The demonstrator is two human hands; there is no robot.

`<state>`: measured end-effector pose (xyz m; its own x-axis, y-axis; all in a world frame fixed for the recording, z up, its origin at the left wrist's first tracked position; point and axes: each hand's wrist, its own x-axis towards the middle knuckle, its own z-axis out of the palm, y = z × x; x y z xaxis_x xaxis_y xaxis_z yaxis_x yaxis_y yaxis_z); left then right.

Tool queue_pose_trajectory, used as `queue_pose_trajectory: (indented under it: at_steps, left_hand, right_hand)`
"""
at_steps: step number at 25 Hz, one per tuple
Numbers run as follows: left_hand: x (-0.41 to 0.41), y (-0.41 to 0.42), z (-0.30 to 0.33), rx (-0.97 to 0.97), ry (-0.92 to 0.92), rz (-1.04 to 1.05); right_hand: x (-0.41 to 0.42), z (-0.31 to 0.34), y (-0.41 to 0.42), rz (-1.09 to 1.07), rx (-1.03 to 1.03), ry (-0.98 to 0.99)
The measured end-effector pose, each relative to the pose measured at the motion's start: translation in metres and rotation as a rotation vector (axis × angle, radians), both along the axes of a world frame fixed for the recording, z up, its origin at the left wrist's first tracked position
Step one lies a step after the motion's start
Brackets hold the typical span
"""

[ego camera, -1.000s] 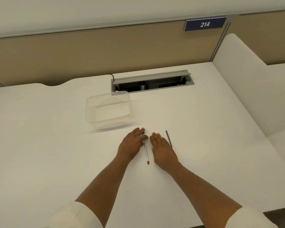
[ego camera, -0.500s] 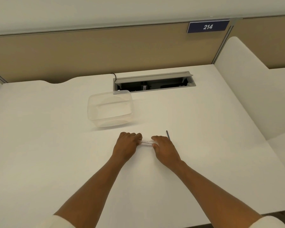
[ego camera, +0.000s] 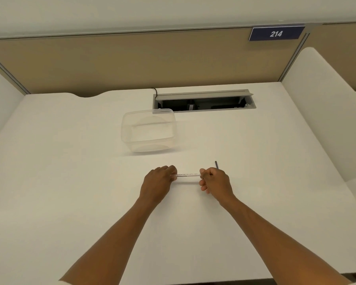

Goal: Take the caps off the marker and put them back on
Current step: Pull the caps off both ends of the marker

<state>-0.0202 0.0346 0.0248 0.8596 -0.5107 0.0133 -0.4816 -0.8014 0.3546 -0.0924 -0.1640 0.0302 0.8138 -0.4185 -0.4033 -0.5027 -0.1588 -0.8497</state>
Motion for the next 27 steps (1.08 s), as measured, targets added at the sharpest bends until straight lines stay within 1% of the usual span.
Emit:
queue_pose_trajectory:
  at_steps: [3,5,7,11,14,16,27]
  left_hand:
    - [0.0,-0.001,0.003,-0.024,0.001,0.022]
    - [-0.003,-0.006,0.008,-0.079,0.041,0.034]
    - [-0.007,-0.014,0.015,-0.127,0.085,0.003]
    - [-0.014,-0.026,0.021,-0.111,0.117,-0.004]
    - [-0.013,-0.025,0.019,-0.067,0.108,-0.003]
    - [-0.011,-0.024,0.018,-0.082,0.119,-0.012]
    - [0.003,-0.015,0.022,-0.254,0.374,-0.099]
  right_hand:
    - [0.002,0.002,0.001,-0.009,-0.045,0.025]
    - [0.005,0.003,0.001,-0.012,-0.074,0.021]
    - [0.007,0.005,0.005,0.013,-0.07,0.016]
    - [0.007,0.006,0.007,0.093,-0.073,0.038]
    - [0.005,0.004,0.003,0.159,-0.1,0.042]
    - [0.005,0.005,0.004,0.158,-0.105,0.02]
    - [0.006,0.0,0.008,0.203,-0.172,-0.174]
